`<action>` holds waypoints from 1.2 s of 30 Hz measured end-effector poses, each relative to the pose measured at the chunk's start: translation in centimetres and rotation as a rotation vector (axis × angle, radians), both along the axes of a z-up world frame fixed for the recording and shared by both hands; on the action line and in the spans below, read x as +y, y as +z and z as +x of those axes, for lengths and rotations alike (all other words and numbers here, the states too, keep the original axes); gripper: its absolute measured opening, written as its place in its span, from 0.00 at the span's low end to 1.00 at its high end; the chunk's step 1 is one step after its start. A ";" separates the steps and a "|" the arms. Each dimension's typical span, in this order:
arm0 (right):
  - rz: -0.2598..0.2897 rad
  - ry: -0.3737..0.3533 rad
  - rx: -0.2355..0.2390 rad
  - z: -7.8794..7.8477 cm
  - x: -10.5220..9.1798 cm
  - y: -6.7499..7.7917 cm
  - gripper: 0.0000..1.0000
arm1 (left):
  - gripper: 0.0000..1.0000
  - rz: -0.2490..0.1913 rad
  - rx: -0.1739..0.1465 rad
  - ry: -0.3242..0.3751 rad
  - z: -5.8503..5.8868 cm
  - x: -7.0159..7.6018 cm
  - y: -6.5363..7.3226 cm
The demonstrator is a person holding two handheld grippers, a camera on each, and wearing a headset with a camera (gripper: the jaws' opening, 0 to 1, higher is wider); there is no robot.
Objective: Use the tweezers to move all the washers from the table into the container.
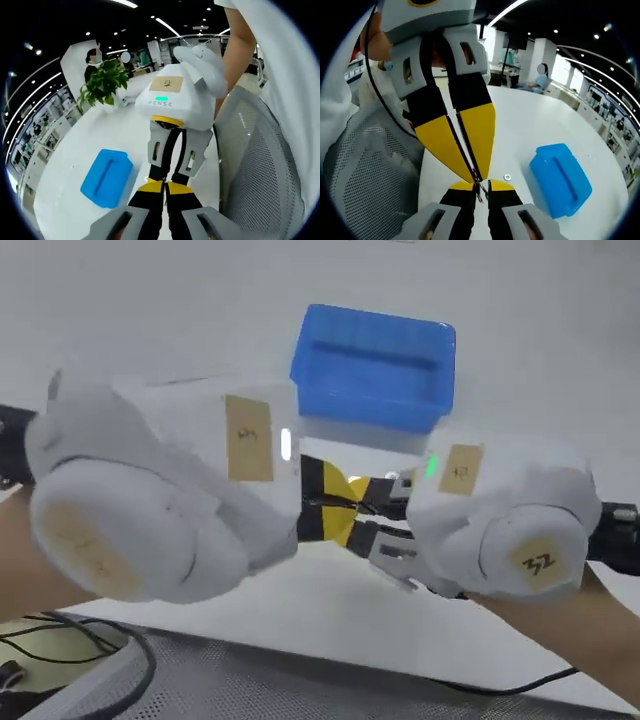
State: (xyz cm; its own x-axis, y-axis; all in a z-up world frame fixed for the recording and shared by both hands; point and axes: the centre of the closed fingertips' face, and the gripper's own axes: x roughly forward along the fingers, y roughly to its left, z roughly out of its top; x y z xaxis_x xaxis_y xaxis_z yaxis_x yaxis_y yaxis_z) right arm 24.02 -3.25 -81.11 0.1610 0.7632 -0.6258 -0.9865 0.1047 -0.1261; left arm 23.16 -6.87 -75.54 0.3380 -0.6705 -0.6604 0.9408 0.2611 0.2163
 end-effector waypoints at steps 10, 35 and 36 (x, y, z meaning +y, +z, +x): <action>0.111 -0.112 0.037 4.4 2.2 2.7 0.03 | 0.39 -0.211 -0.147 0.472 4.9 4.2 2.9; 0.231 -0.286 0.211 8.9 4.4 -0.5 0.03 | 0.81 -0.313 -0.121 1.204 -0.1 14.6 -1.3; 0.227 -0.280 0.209 8.8 4.4 -0.5 0.03 | 0.82 -0.320 -0.115 1.201 -0.1 14.6 -1.4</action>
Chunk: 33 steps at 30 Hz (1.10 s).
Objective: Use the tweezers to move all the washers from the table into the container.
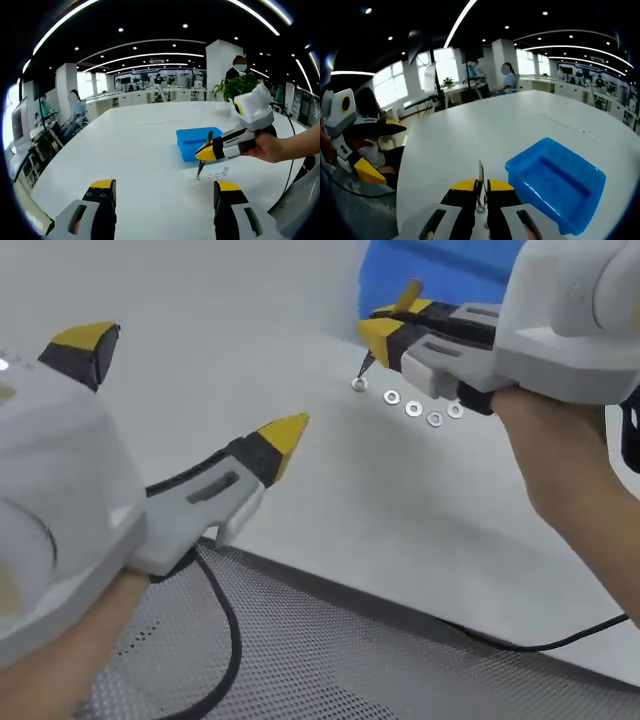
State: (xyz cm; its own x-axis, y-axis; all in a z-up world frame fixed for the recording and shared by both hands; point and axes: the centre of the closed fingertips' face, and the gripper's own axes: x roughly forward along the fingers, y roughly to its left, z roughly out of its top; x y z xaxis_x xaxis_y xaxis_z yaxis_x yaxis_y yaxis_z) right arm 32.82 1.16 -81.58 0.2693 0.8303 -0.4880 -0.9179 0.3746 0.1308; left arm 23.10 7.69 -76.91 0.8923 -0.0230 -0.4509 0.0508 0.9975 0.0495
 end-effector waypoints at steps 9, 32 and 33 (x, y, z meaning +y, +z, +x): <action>-0.017 0.013 -0.025 -0.3 0.0 -0.5 0.03 | 0.80 -0.019 0.018 -0.044 -0.4 -0.6 -0.6; -0.042 0.031 -0.054 -0.4 -0.7 2.8 0.01 | 0.80 0.001 0.019 -0.063 -0.7 -0.9 -0.5; -0.040 0.032 -0.056 -0.4 -0.7 3.1 0.01 | 0.80 0.003 0.019 -0.064 -0.7 -1.0 -0.5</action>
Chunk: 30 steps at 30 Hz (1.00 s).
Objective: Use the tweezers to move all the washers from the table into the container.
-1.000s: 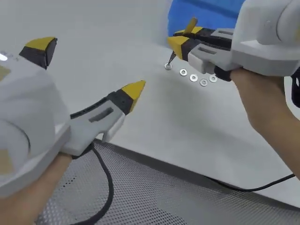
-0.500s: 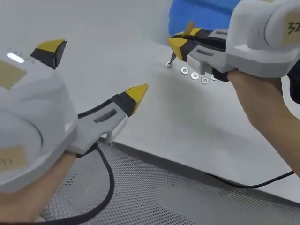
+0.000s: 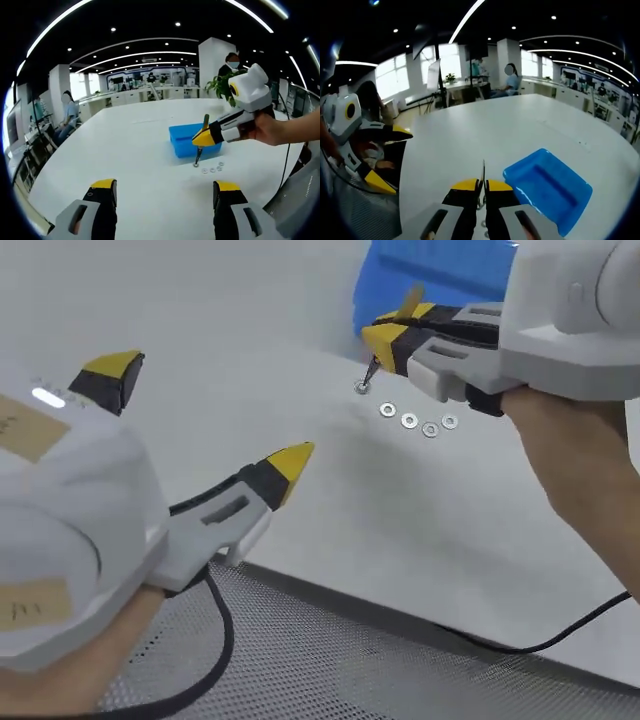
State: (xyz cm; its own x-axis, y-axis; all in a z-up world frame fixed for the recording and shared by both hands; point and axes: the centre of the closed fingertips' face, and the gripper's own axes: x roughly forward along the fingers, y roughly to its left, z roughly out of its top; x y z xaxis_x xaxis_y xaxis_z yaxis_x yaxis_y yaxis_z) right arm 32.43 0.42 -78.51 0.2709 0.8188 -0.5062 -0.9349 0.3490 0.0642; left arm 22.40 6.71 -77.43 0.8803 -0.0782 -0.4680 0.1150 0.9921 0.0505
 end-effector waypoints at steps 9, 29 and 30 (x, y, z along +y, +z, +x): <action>0.018 0.005 -0.037 0.7 -0.1 2.7 0.01 | 0.80 0.003 0.006 0.006 0.0 0.1 -0.1; 0.072 -0.134 -0.085 6.1 -0.2 4.3 0.00 | 0.80 0.014 0.024 0.000 0.0 0.2 -0.5; 0.075 -0.155 -0.094 6.6 -0.2 4.2 0.00 | 0.80 0.014 0.023 -0.003 0.0 0.2 -0.5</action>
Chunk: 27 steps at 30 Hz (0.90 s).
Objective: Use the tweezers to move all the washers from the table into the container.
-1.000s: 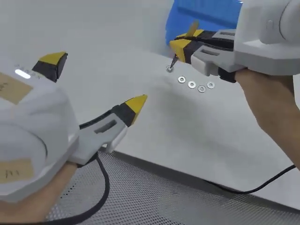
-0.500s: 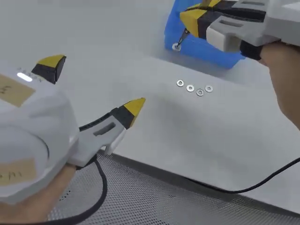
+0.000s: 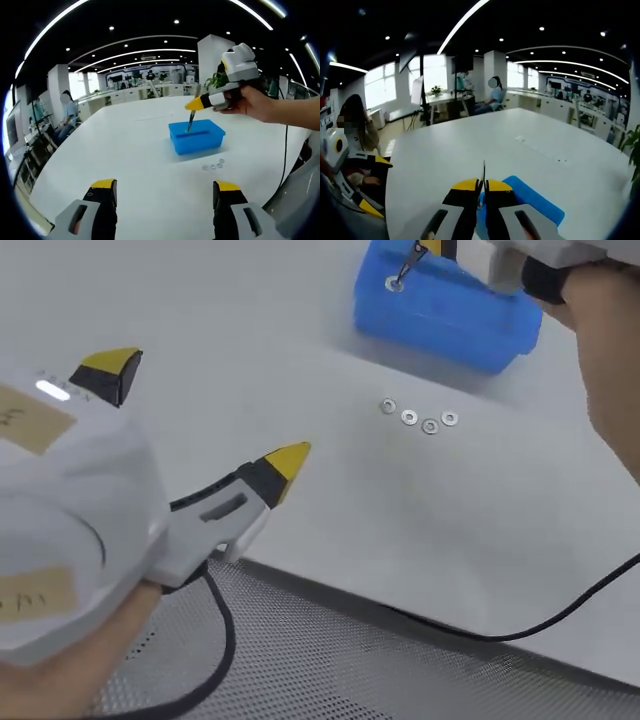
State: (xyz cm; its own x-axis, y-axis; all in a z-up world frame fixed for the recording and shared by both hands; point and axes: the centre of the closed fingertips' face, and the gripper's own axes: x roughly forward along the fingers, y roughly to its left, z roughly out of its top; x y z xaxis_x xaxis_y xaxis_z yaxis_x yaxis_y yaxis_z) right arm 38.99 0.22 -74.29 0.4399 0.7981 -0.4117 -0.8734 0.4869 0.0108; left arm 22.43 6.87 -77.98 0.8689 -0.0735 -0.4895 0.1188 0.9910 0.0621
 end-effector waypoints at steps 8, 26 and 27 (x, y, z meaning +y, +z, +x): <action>0.014 -0.084 0.012 2.4 0.5 -2.5 0.01 | 0.79 0.005 0.000 0.012 0.0 0.3 0.0; -0.031 -0.146 0.085 3.4 0.4 -7.5 0.02 | 0.78 0.005 0.007 0.015 0.0 0.5 -0.3; -0.035 -0.145 0.079 3.4 0.4 -7.6 0.02 | 0.78 0.006 0.008 0.016 0.0 0.5 -0.4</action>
